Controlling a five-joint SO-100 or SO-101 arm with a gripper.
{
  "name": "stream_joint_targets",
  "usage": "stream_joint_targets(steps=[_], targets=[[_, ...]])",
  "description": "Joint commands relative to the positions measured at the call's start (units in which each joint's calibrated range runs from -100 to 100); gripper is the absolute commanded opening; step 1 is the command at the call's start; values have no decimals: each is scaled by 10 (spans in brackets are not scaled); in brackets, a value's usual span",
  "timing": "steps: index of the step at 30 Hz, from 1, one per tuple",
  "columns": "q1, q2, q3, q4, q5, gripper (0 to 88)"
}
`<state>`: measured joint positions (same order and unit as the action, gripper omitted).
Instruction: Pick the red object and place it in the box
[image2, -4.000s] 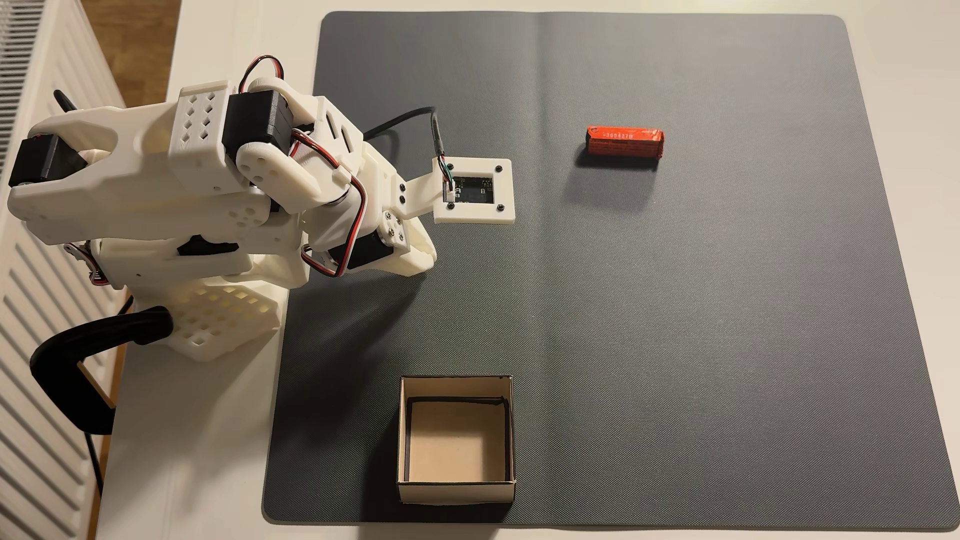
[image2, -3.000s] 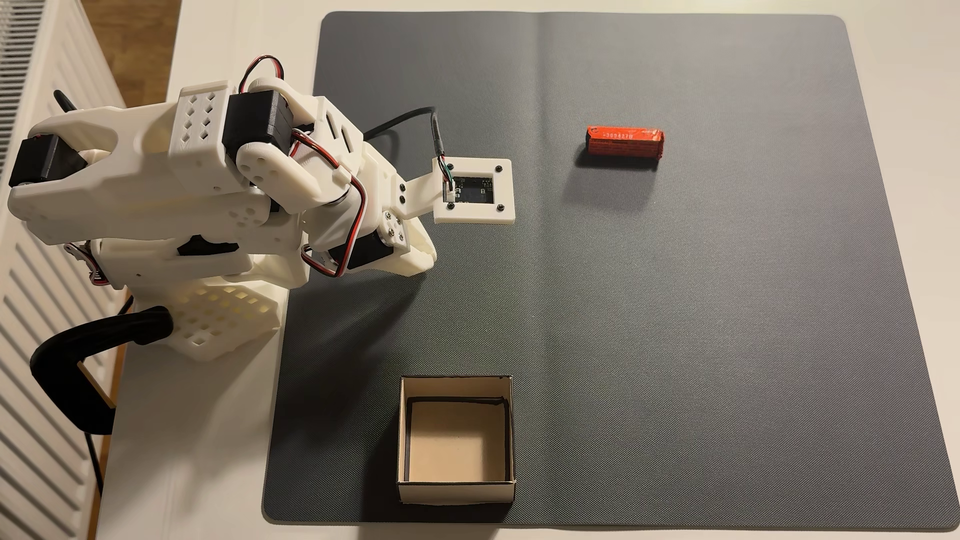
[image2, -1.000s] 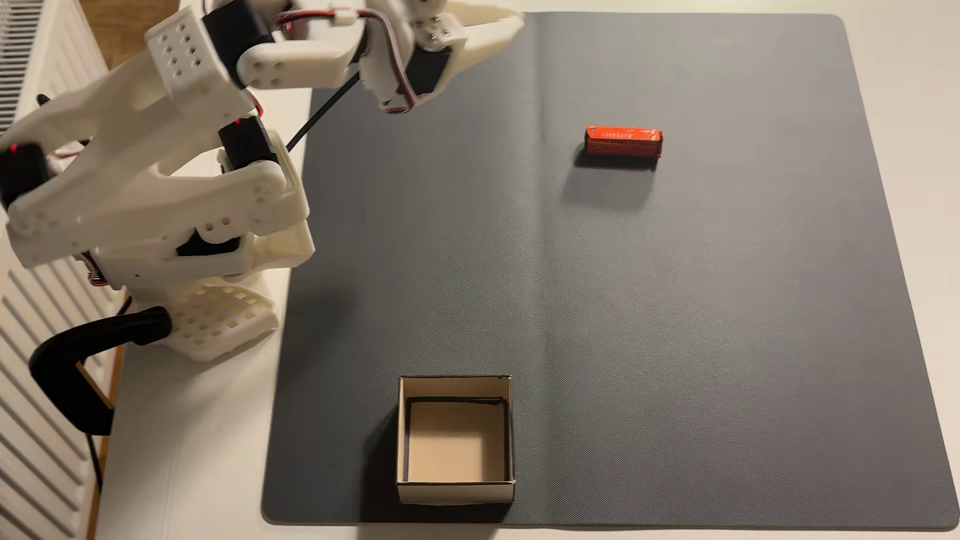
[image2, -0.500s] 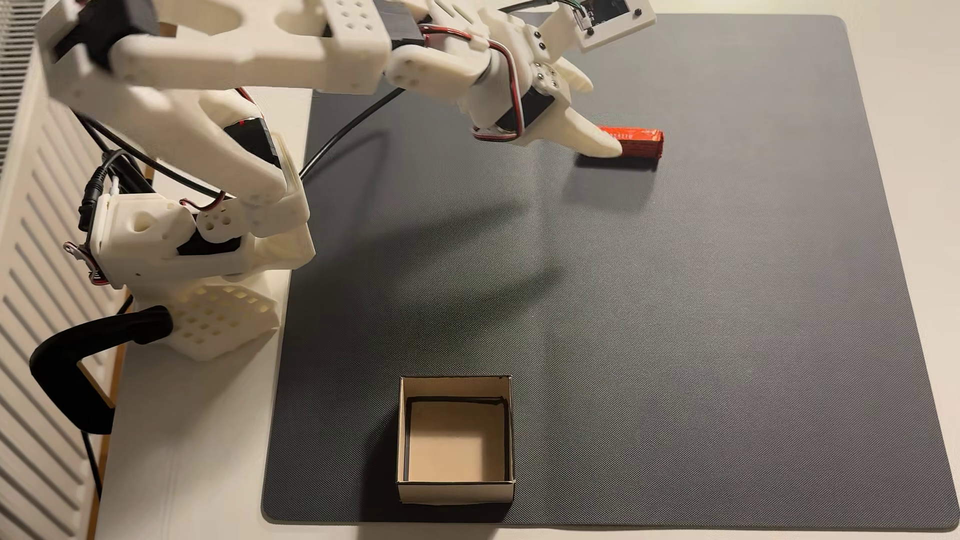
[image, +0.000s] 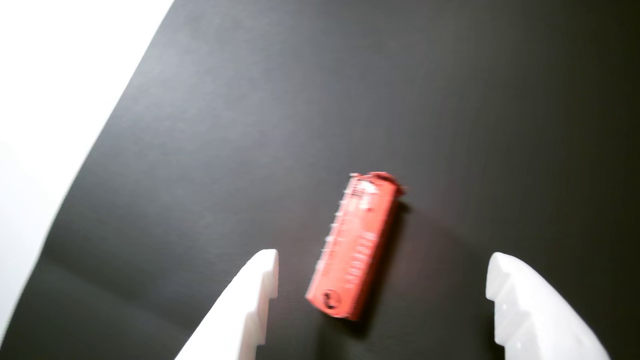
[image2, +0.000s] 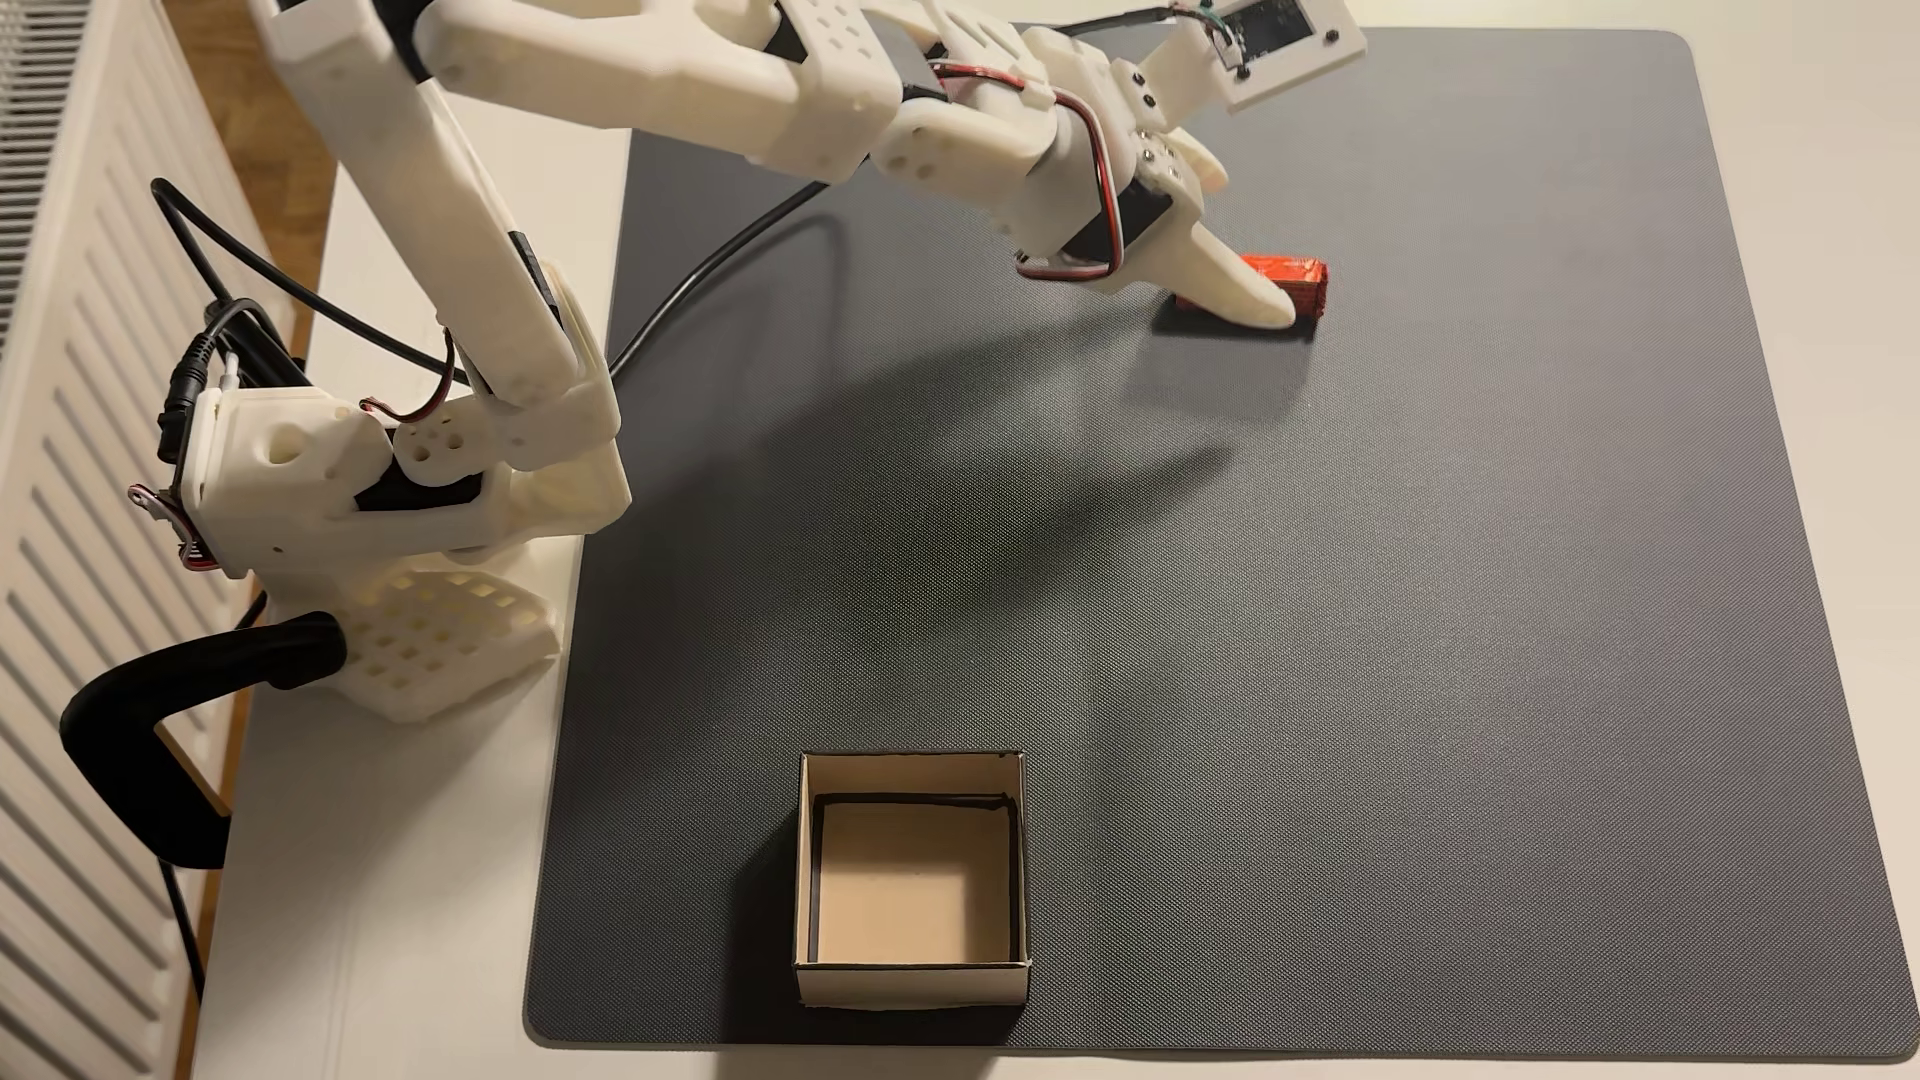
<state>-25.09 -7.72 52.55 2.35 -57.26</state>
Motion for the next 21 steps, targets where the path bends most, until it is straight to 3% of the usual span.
stream_joint_targets(steps=[1, 21], targets=[[-7, 19, -38, -8, -10, 314], [-1, 110, -49, -65, -10, 314]])
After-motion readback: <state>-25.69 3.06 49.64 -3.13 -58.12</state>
